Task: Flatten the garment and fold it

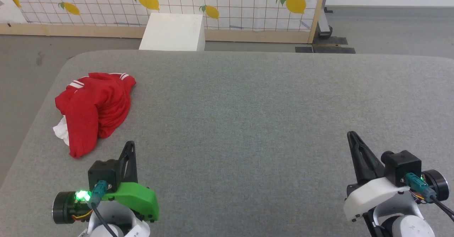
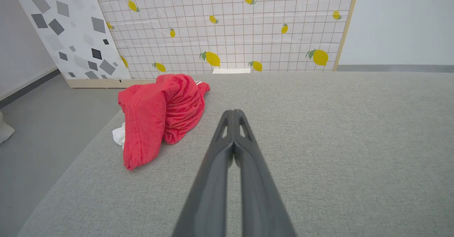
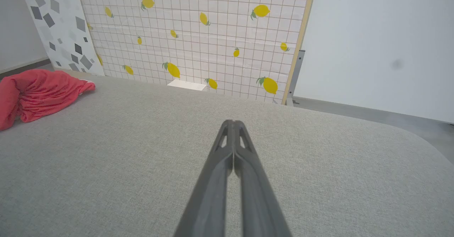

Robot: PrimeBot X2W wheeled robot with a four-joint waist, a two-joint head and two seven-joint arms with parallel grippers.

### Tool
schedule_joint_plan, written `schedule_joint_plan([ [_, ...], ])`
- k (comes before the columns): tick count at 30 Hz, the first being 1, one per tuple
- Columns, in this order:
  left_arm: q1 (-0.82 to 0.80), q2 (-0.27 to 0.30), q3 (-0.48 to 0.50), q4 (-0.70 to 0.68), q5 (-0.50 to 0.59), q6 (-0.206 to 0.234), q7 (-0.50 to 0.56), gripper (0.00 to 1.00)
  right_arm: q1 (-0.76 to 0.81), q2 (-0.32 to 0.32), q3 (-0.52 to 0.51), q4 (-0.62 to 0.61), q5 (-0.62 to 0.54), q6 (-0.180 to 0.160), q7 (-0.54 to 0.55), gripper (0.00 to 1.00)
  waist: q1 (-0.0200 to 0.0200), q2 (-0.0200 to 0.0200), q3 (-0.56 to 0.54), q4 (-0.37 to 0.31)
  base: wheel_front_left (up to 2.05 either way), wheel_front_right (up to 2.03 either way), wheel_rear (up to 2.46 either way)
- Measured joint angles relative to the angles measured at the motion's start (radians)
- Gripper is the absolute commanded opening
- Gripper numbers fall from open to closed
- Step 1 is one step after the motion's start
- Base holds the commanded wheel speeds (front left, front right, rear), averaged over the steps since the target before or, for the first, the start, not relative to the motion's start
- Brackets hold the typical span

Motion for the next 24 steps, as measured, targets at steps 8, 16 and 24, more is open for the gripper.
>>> schedule_joint_plan([
  [8, 0.000, 0.000, 0.000, 0.000, 0.000, 0.000, 0.000, 0.00, 0.000, 0.000, 0.000, 0.000, 0.000, 0.000, 0.000, 0.00, 0.0000, 0.0000, 0.000, 0.000, 0.00, 0.00, 0.00],
  [16, 0.000, 0.000, -0.002, 0.000, -0.005, 0.000, 0.000, 1.00, 0.000, 0.000, -0.001, 0.001, 0.000, 0.000, 0.000, 1.00, 0.0000, 0.0000, 0.000, 0.000, 0.00, 0.00, 0.00],
  [24, 0.000, 0.000, -0.013, 0.010, -0.013, 0.000, -0.007, 1.00, 0.000, 0.000, -0.005, 0.005, 0.013, 0.000, -0.008, 1.00, 0.0000, 0.0000, 0.000, 0.000, 0.00, 0.00, 0.00],
])
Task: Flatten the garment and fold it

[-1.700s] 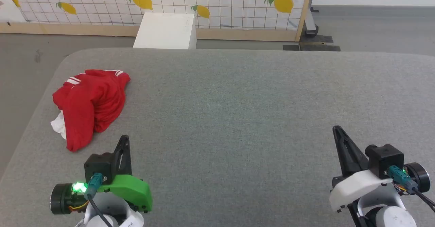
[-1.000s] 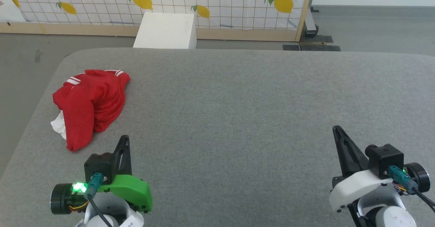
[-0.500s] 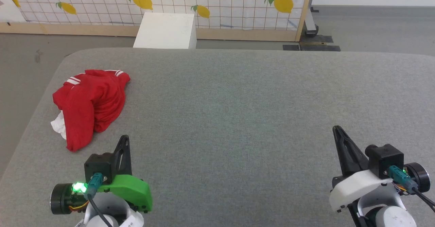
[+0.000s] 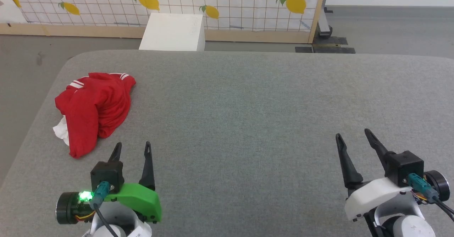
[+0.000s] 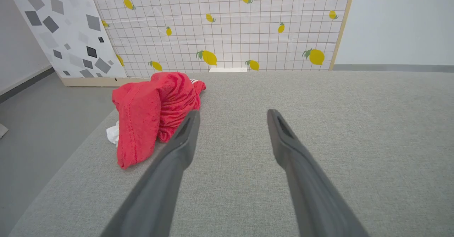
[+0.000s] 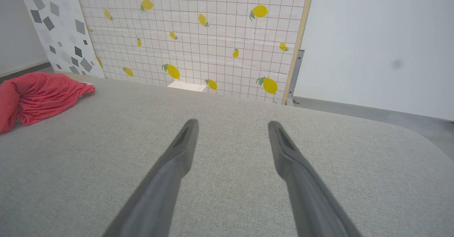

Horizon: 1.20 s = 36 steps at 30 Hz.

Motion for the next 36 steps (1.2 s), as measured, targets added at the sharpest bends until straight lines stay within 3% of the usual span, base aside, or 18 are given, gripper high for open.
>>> schedule_joint_plan([
  [36, -0.002, 0.001, -0.053, 0.070, -0.029, 0.022, -0.078, 1.00, 0.027, 0.000, -0.058, 0.010, 0.064, 0.000, -0.077, 1.00, 0.0000, 0.0000, -0.005, 0.001, 0.00, 0.00, 0.00],
])
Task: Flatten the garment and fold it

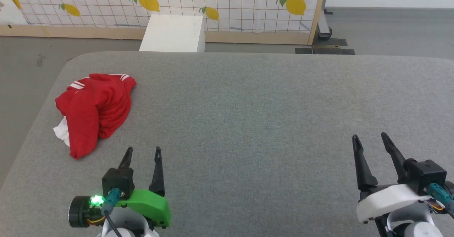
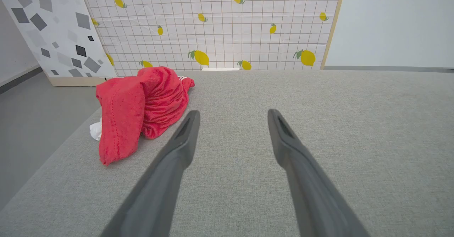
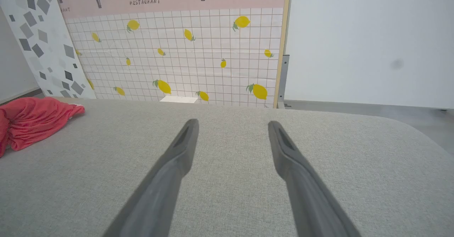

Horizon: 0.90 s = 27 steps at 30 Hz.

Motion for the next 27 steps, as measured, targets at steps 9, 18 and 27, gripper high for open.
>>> schedule_joint_plan([
  [9, -0.001, 0.000, -0.010, 0.012, -0.010, 0.006, -0.014, 1.00, 0.008, 0.000, -0.014, 0.009, 0.015, 0.000, -0.017, 1.00, 0.0000, 0.0000, 0.001, -0.001, 0.00, 0.00, 0.00],
  [18, -0.003, 0.001, -0.025, 0.035, -0.030, 0.013, -0.040, 1.00, 0.015, 0.000, -0.030, 0.021, 0.036, 0.000, -0.040, 1.00, 0.0001, 0.0000, 0.000, 0.001, 0.00, 0.00, 0.00],
  [27, -0.007, 0.001, -0.037, 0.050, -0.035, 0.016, -0.058, 1.00, 0.024, 0.000, -0.042, 0.028, 0.051, 0.000, -0.060, 1.00, 0.0001, 0.0000, 0.000, 0.001, 0.00, 0.00, 0.00],
])
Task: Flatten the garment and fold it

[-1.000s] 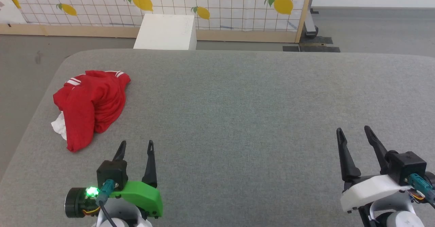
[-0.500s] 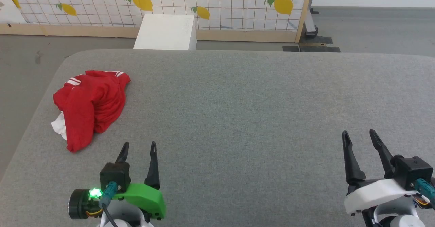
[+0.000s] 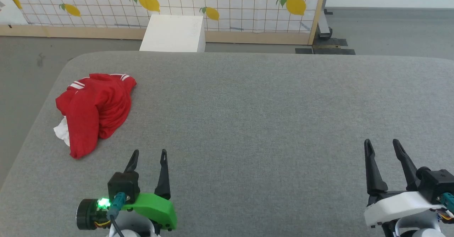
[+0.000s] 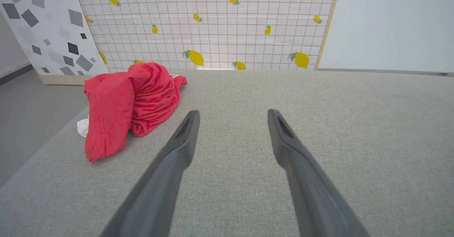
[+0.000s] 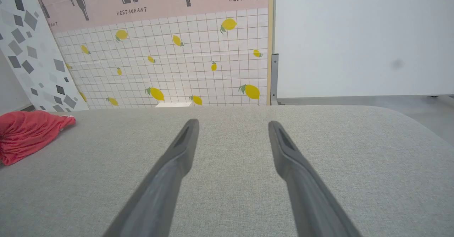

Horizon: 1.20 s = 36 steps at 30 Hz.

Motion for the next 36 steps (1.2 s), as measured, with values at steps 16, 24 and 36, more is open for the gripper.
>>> schedule_joint_plan([
  [16, -0.004, 0.001, -0.023, 0.037, -0.010, 0.006, -0.034, 1.00, 0.011, 0.000, -0.019, 0.018, 0.027, 0.000, -0.032, 1.00, 0.0000, 0.0000, -0.005, 0.001, 0.00, 0.00, 0.00],
  [24, -0.004, 0.001, -0.035, 0.056, -0.018, 0.008, -0.048, 1.00, 0.025, 0.000, -0.028, 0.025, 0.044, 0.000, -0.049, 1.00, 0.0000, 0.0000, -0.006, 0.003, 0.00, 0.00, 0.00],
  [36, -0.005, 0.002, -0.056, 0.085, -0.028, 0.015, -0.074, 1.00, 0.031, 0.000, -0.041, 0.036, 0.061, 0.000, -0.073, 1.00, 0.0000, 0.0000, -0.012, 0.002, 0.00, 0.00, 0.00],
])
